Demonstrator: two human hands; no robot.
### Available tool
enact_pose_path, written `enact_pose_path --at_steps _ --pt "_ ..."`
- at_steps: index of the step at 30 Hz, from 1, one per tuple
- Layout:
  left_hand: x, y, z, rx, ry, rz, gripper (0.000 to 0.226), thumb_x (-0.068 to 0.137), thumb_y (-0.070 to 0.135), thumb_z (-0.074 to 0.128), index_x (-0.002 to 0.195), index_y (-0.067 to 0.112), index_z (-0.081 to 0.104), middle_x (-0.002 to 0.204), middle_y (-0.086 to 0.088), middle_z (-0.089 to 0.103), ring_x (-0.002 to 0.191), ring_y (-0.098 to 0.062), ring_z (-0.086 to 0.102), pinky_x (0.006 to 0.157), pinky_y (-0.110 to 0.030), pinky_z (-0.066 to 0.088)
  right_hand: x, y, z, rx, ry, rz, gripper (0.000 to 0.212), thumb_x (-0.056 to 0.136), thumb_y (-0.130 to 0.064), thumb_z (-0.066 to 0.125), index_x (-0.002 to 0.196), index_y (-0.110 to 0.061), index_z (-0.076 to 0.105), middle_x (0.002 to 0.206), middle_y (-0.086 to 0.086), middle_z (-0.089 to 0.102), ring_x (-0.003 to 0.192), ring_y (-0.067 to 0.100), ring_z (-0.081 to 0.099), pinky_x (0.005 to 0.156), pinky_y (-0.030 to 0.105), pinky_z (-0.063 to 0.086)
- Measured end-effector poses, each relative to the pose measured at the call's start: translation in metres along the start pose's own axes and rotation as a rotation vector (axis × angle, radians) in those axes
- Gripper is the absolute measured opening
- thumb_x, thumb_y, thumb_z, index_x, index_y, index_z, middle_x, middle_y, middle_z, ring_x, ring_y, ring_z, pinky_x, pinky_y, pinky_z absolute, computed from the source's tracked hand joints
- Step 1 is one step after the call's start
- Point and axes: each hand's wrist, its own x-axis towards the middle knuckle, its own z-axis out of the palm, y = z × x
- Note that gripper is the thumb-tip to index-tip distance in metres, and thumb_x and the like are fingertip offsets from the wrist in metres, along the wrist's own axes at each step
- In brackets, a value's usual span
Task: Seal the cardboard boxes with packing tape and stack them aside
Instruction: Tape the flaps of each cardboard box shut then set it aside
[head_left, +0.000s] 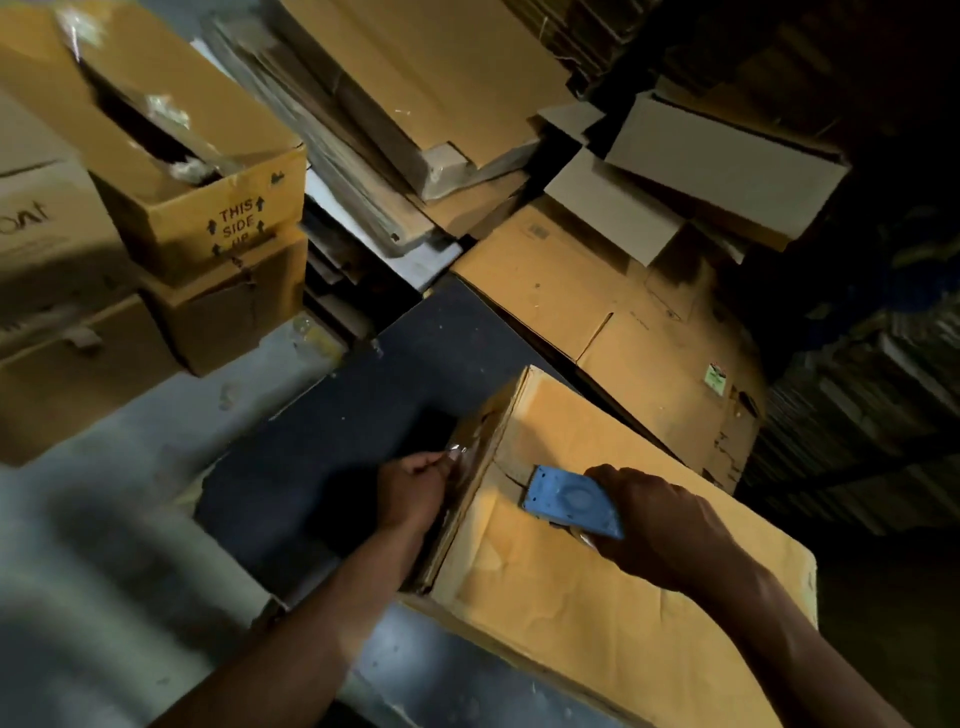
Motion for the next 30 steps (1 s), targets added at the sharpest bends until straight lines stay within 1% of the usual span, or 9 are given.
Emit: enact_pose_path --at_steps 4,8,15,17,19,22,25,27,30 --pt "0.003 -0.009 0.003 0.032 0.063 0.043 0.012 0.091 0.025 0.080 0.081 0.018 0.082 0.075 0.002 0.078 0.080 -0.021 0.075 0.079 -0.034 0.060 -0.003 -0.010 -0.009 -0.212 -0.074 0.042 0.091 0.085 -0.067 0.064 0.157 -0.039 0.016 0.143 -0.006 0.043 0.129 0.019 0.047 0.097 0.038 0.052" --pt "0.004 -0.013 0.006 0.118 0.074 0.097 0.011 0.090 0.025 0.080 0.081 0.018 0.082 0.075 0.000 0.077 0.070 -0.012 0.066 0.067 -0.025 0.050 -0.005 -0.031 -0.019 -0.256 -0.081 -0.001 0.108 0.086 -0.071 0.061 0.160 -0.040 -0.011 0.165 -0.002 0.010 0.149 0.023 0.019 0.116 0.043 0.036" --pt "0.007 -0.007 0.009 0.337 0.067 0.125 0.020 0.092 0.038 0.075 0.077 0.024 0.076 0.081 0.000 0.076 0.086 -0.027 0.073 0.075 -0.036 0.058 0.004 -0.041 -0.018 -0.184 -0.084 -0.079 0.077 0.097 -0.058 0.057 0.161 -0.043 0.015 0.148 -0.008 0.041 0.126 0.014 0.047 0.102 0.033 0.047" --pt "0.007 -0.003 0.011 0.508 0.044 0.124 0.024 0.093 0.047 0.069 0.098 0.025 0.077 0.101 -0.005 0.076 0.103 -0.032 0.069 0.086 -0.037 0.055 0.006 -0.039 -0.020 -0.179 -0.083 -0.085 0.074 0.098 -0.057 0.056 0.160 -0.043 0.018 0.144 -0.009 0.044 0.121 0.011 0.050 0.099 0.030 0.048" --pt "0.008 -0.005 0.005 0.643 -0.008 -0.005 0.050 0.090 0.069 0.059 0.120 0.030 0.067 0.129 -0.013 0.063 0.124 -0.039 0.055 0.097 -0.040 0.045 0.006 -0.038 -0.021 -0.175 -0.094 -0.089 0.074 0.098 -0.057 0.056 0.160 -0.041 0.020 0.142 -0.008 0.046 0.120 0.010 0.050 0.098 0.028 0.048" --pt "0.006 -0.020 -0.008 0.573 -0.117 -0.241 0.084 0.082 0.088 0.050 0.136 0.024 0.053 0.137 -0.016 0.050 0.129 -0.041 0.049 0.098 -0.043 0.042 0.009 -0.036 -0.017 -0.160 -0.104 -0.095 0.071 0.096 -0.055 0.060 0.158 -0.038 0.029 0.138 -0.008 0.051 0.117 0.010 0.052 0.095 0.029 0.050" --pt "0.001 -0.016 -0.009 0.574 -0.055 0.069 0.046 0.095 0.063 0.054 0.128 0.031 0.057 0.131 -0.009 0.060 0.124 -0.034 0.055 0.102 -0.044 0.047 0.012 -0.037 -0.016 -0.146 -0.088 -0.108 0.068 0.094 -0.053 0.064 0.154 -0.036 0.038 0.140 -0.008 0.053 0.120 0.012 0.053 0.094 0.030 0.051" --pt "-0.012 0.000 -0.008 0.343 -0.085 0.335 0.034 0.099 0.060 0.049 0.126 0.041 0.058 0.128 0.004 0.065 0.120 -0.015 0.060 0.102 -0.043 0.051 0.014 -0.038 -0.016 -0.161 -0.085 -0.121 0.070 0.094 -0.053 0.065 0.155 -0.036 0.037 0.143 -0.008 0.051 0.124 0.013 0.051 0.098 0.031 0.051" --pt "-0.037 0.021 -0.006 0.259 -0.460 0.417 0.056 0.096 0.073 0.047 0.148 0.055 0.036 0.149 0.027 0.045 0.132 0.011 0.045 0.107 -0.021 0.042 0.015 -0.035 -0.014 -0.169 -0.081 -0.144 0.074 0.091 -0.052 0.069 0.155 -0.036 0.036 0.143 -0.008 0.051 0.124 0.015 0.052 0.097 0.033 0.051"
